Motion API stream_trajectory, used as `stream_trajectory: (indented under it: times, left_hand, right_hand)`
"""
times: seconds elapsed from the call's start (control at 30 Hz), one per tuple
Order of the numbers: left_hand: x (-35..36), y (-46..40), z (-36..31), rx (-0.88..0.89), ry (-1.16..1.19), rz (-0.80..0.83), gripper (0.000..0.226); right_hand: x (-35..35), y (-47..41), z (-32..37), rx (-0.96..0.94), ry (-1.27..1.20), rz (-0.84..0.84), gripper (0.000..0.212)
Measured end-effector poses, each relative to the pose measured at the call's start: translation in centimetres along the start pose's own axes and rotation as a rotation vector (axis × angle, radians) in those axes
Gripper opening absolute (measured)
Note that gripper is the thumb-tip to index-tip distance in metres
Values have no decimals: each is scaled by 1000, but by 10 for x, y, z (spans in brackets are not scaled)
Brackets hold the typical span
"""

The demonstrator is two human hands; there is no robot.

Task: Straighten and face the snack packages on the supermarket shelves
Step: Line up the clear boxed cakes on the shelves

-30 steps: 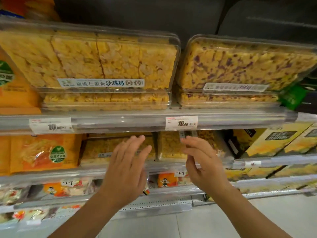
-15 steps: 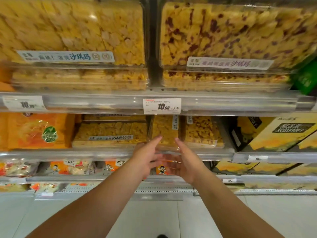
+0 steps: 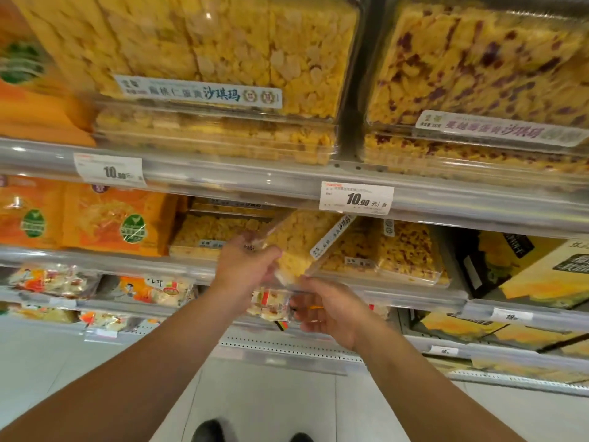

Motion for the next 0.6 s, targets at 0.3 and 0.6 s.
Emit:
stream_trajectory:
  times: [0.3,0.6]
  left_hand:
    - [-126,-71,-33,383,-375,148,32]
    - [-165,-119,-24,536,-628,196,35]
  right_hand:
    - [2,4,34,-221,-130,-263,11]
    - [8,8,81,-347,141,-649,59]
Point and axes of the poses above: each hand's wrist, its own y-axis away from the middle knuckle, its own x-axis out of the palm, z = x × y, the point moved 2 cm from there along -y, towards the middle knuckle, and after that the axes turned 11 degrees about x, right-handed, at the moved point
